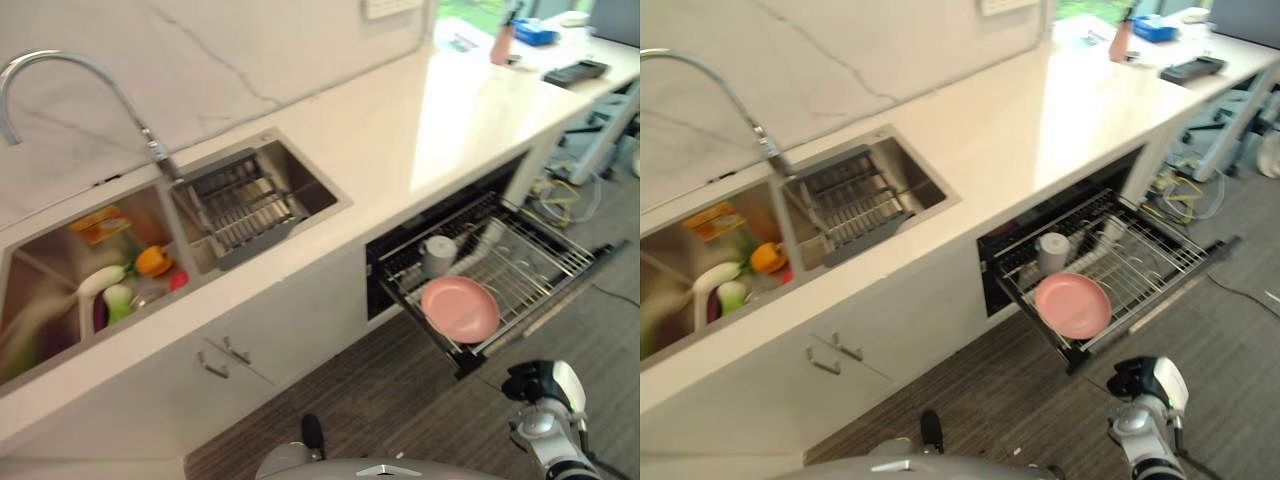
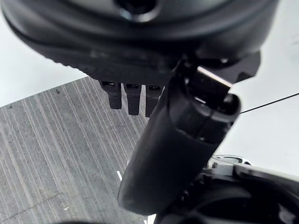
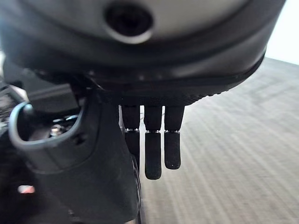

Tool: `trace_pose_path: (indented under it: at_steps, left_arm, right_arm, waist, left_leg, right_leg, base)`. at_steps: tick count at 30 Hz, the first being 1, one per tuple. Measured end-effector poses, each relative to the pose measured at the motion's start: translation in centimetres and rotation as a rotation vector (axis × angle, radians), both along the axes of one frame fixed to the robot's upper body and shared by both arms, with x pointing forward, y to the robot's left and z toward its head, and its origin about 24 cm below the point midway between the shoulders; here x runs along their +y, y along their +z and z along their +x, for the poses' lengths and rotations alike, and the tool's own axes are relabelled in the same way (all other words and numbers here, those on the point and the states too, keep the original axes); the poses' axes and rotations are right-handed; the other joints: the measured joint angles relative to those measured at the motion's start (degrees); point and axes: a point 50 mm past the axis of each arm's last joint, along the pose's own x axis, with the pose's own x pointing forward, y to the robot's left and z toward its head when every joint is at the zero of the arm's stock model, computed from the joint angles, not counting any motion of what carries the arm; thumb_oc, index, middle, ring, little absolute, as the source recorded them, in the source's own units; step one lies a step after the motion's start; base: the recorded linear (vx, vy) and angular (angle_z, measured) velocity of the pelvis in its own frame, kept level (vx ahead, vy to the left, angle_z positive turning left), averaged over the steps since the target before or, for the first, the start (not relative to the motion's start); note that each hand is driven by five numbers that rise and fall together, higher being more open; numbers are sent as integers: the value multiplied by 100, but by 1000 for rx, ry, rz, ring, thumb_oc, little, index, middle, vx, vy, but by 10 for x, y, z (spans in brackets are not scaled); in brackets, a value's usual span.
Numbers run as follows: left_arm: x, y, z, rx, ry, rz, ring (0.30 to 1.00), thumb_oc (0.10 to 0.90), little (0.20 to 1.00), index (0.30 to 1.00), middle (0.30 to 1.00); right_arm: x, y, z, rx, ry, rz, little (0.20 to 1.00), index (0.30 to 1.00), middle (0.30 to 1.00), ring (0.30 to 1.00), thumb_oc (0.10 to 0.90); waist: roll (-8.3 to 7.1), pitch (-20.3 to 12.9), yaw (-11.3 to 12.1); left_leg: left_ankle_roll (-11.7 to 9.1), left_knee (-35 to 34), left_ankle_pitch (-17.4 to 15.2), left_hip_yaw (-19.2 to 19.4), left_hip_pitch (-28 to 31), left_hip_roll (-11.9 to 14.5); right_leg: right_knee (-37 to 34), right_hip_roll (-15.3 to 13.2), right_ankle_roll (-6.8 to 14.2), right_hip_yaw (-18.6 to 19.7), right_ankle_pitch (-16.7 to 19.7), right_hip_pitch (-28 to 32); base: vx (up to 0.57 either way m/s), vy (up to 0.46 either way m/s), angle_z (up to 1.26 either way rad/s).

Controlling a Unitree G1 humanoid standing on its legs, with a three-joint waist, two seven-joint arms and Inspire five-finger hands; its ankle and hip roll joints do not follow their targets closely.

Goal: Place the dishes in the dishwasher.

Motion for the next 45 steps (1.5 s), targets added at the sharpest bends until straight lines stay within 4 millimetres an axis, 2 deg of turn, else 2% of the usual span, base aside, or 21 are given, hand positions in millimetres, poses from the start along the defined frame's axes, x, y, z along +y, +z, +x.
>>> trace_pose_path:
  at_steps: [2,6,9,13,17,25,26,27,28,31,33,34,35,37,39,40,41,42,43,44,45]
  left_arm:
    - [0,0,1,-5,-4,-2,900,800,900,900,900]
    - [3,6,18,-83,-88,-26,900,800,900,900,900]
    - [8,5,15,-58,-100,-26,900,800,900,900,900]
    - [10,4,7,-29,-110,-36,900,800,900,900,900]
    - [9,4,16,-53,-119,-46,900,800,900,900,900]
    - [7,13,58,-200,-150,-46,900,800,900,900,900]
    - [8,15,63,-218,-158,-37,900,800,900,900,900]
    - [9,15,63,-217,-155,-34,900,800,900,900,900]
    - [10,16,65,-221,-142,-29,900,800,900,900,900]
    - [12,17,67,-226,-129,-27,900,800,900,900,900]
    - [15,17,62,-222,-85,-28,900,800,900,900,900]
    - [15,17,63,-224,-84,-27,900,800,900,900,900]
    - [16,17,62,-215,-70,-8,900,800,900,900,900]
    - [22,15,47,-186,-23,4,900,800,900,900,900]
    - [33,12,42,-143,30,41,900,800,900,900,900]
    - [36,11,40,-128,48,50,900,800,900,900,900]
    - [41,10,38,-99,55,66,900,800,900,900,900]
    - [43,10,43,-89,68,72,900,800,900,900,900]
    - [39,6,41,-66,113,58,900,800,900,900,900]
    - [29,2,33,-23,143,32,900,800,900,900,900]
    - [27,2,32,-15,137,32,900,800,900,900,900]
  right_arm:
    - [-3,0,-1,10,-7,-7,300,300,300,300,400]
    - [-71,36,-9,260,143,-254,300,300,300,300,400]
    - [-75,56,13,256,222,-319,300,300,300,300,400]
    - [-67,76,46,210,331,-386,300,300,300,300,400]
    - [-37,103,94,94,495,-447,300,300,300,300,400]
    - [12,97,115,-7,659,-387,300,300,300,300,400]
    - [24,94,117,-32,686,-362,547,547,547,547,565]
    - [31,92,117,-49,707,-345,700,700,700,700,667]
    - [41,85,113,-77,730,-311,900,900,900,900,800]
    - [66,57,98,-77,745,-188,900,900,900,900,800]
    - [94,13,67,-9,701,-1,900,900,900,900,800]
    - [95,9,63,5,699,11,900,900,900,900,800]
    - [106,-29,16,108,617,154,900,900,900,900,800]
    - [115,-46,-8,179,571,232,900,900,900,900,800]
    - [106,-79,-76,369,338,375,900,900,900,900,800]
    - [101,-81,-82,340,219,434,900,900,900,900,800]
    - [101,-80,-82,313,182,451,900,900,900,900,800]
    - [98,-81,-84,321,172,443,900,900,900,900,800]
    - [91,-80,-85,328,169,425,900,900,900,900,800]
    - [70,-75,-87,351,159,366,900,900,900,900,800]
    - [62,-76,-96,393,150,344,900,900,900,900,800]
  waist:
    - [-6,4,13]
    - [224,48,404]
    - [310,100,452]
    - [332,112,562]
    - [332,117,682]
    - [117,323,749]
    - [97,366,768]
    - [79,382,765]
    - [66,399,823]
    - [8,435,834]
    - [-124,514,821]
    - [-150,529,820]
    - [-214,565,694]
    - [-194,555,637]
    - [-497,582,359]
    - [-550,589,263]
    - [-725,526,150]
    - [-892,543,63]
    - [-841,551,-23]
    - [-670,598,-168]
    - [-497,495,-149]
  left_leg:
    - [6,0,5,-30,-8,-9]
    - [161,-7,130,-609,-537,-311]
    - [227,-6,62,-658,-721,-395]
    - [239,-4,86,-678,-784,-500]
    - [328,24,259,-729,-1035,-551]
    - [384,29,277,-806,-1223,-613]
    - [390,28,270,-754,-1226,-599]
    - [387,29,261,-709,-1227,-589]
    - [379,28,247,-668,-1227,-578]
    - [387,30,229,-627,-1192,-571]
    - [400,29,138,-426,-1023,-511]
    - [401,29,130,-411,-1006,-505]
    - [405,29,15,-367,-822,-434]
    - [431,-4,-16,-357,-640,-369]
    - [392,-8,-326,-347,-458,-327]
    - [343,-10,-368,-356,-459,-279]
    - [96,-3,-583,-256,-466,-260]
    - [471,473,-690,-119,-488,-368]
    - [783,1405,-1118,-41,-566,-350]
    - [699,1830,-1506,-155,-509,-290]
    - [691,1587,-1499,-270,-411,-274]
  right_leg:
    - [0,-1,2,-31,1,4]
    - [-2,-62,94,-1002,-6,113]
    - [-2,-77,98,-1299,9,88]
    - [-1,-162,148,-1381,36,63]
    - [2,-203,204,-1435,68,-122]
    - [3,-261,187,-1313,58,-286]
    - [3,-269,180,-1256,54,-316]
    - [4,-279,180,-1196,54,-352]
    - [17,-294,170,-1133,48,-393]
    - [59,-319,163,-1075,45,-410]
    - [266,-401,125,-873,32,-455]
    - [288,-409,124,-860,32,-470]
    - [683,-472,131,-794,35,-516]
    - [970,-514,115,-609,25,-494]
    - [1317,-570,102,-482,40,-506]
    - [1452,-563,79,-484,64,-569]
    - [1553,-628,15,-508,110,-697]
    - [1843,-836,107,-371,29,-819]
    - [2316,-963,181,-145,-97,-837]
    - [3429,-1049,78,823,29,-1119]
    - [3977,-960,4,1392,425,-1526]
  base:
    - [-44,40,39]
    - [-29,42,105]
    - [47,75,57]
    - [37,76,16]
    - [33,79,11]
    - [34,45,5]
    - [33,7,-17]
    - [33,-4,-26]
    - [27,0,-20]
    - [38,16,-10]
    - [42,13,-34]
    - [45,15,-39]
    - [52,24,-23]
    - [58,37,-39]
    - [62,89,-26]
    - [84,183,1]
    - [40,266,-15]
    - [38,263,-13]
    - [-30,172,14]
    - [4,40,31]
    - [26,8,49]
